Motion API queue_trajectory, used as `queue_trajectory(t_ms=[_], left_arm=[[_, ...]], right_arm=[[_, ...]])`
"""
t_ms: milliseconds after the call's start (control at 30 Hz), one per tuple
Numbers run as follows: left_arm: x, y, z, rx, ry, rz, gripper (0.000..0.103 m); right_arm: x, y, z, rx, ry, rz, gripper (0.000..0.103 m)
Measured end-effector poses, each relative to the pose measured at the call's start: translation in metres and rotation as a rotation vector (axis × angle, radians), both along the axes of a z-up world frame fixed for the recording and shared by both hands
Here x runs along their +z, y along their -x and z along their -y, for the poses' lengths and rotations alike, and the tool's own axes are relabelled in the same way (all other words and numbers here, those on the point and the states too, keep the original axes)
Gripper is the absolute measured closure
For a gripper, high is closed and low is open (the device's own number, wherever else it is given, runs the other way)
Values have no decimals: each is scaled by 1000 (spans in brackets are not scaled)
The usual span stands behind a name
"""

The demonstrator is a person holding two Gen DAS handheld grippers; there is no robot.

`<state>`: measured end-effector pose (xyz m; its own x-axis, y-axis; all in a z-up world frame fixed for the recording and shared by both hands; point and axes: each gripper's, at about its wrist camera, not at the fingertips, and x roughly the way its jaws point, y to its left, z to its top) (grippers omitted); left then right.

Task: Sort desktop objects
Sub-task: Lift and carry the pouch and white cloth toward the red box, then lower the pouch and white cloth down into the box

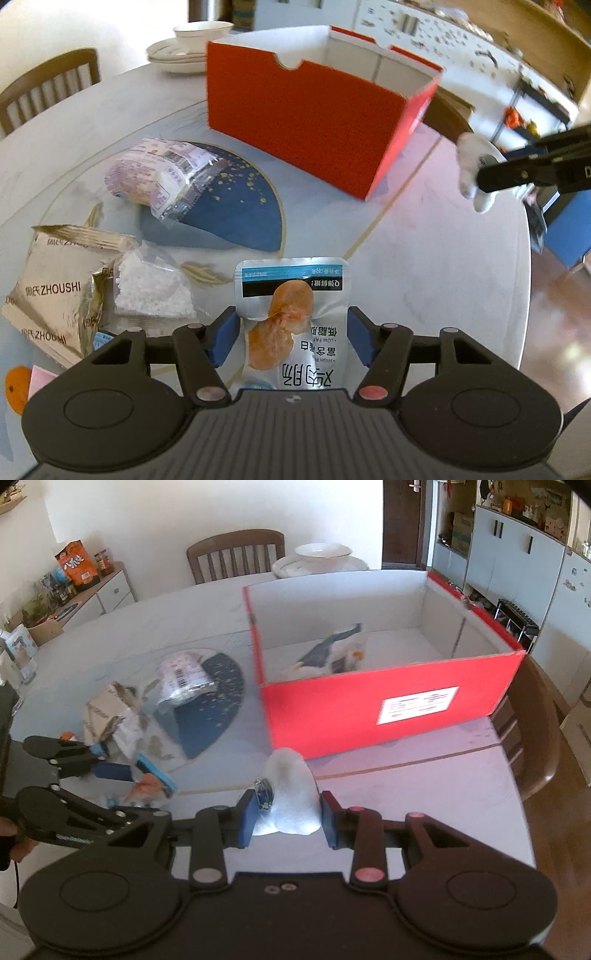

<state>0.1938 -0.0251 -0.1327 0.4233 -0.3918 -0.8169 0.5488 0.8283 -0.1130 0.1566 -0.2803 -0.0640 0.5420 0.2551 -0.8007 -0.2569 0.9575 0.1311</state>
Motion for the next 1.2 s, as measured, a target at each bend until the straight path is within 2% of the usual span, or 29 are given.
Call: queue_trajectory(t_ms=[367,600,867,1200], left_arm=[[29,-7,5,140,118,-5,41],[56,-14,17,177,147,10,41],[98,-25,40,154,150,40,41],[157,-60,76,93,183,66,41]], right_arm=[[23,-34,48,24,-12,37,68],[36,-61,67,62,-12,65,68],[46,-92,88,94,14,83,68],[58,-123,98,161,13,110,68]])
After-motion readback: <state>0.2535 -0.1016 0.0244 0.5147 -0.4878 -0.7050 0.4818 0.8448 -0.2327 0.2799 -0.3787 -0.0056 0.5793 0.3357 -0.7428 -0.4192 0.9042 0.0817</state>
